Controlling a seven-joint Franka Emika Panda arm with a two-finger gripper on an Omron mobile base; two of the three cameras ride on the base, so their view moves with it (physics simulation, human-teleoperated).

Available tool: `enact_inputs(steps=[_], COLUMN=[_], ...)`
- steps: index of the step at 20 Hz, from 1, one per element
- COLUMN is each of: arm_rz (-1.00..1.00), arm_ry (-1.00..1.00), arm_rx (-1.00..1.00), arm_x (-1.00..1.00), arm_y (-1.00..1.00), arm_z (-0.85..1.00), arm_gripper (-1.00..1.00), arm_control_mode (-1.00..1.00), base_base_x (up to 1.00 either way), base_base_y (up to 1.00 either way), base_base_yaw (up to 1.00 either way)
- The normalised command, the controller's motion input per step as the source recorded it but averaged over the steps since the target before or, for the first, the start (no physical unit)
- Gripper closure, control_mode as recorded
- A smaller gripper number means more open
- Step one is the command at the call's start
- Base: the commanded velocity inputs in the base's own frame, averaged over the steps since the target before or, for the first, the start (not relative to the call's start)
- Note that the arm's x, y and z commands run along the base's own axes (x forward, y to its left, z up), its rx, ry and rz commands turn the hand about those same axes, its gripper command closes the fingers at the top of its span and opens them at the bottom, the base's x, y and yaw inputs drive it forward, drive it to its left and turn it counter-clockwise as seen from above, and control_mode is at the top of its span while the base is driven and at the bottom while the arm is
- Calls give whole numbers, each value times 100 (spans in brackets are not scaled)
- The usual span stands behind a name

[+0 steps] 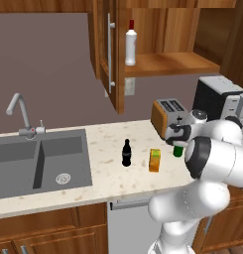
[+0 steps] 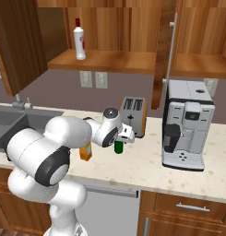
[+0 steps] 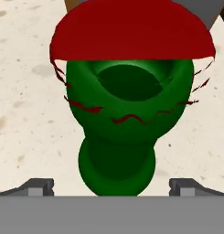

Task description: Sort all alcoholic drinks to one cabinet, and non-alcoholic drinks to the other.

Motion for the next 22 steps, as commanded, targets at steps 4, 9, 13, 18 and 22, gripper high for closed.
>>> enact_inputs(steps=[4,9,13,18,22], arm_rz=[0,0,0,0,0], arm_ry=[0,-1,-2,-2,0], arm_rx=[0,0,0,0,0], arm_x=[6,14,12,4,0], arm_y=[0,0,-1,0,0], arm_z=[-8,-4,0,-3,-2], arm_gripper=[-100,-100,-100,100,100], arm_control_mode=[-100,-100,-100,-100,-100], base_base_x=[0,0,0,0,0], base_base_y=[0,0,0,0,0], base_base_yaw=[0,0,0,0,0])
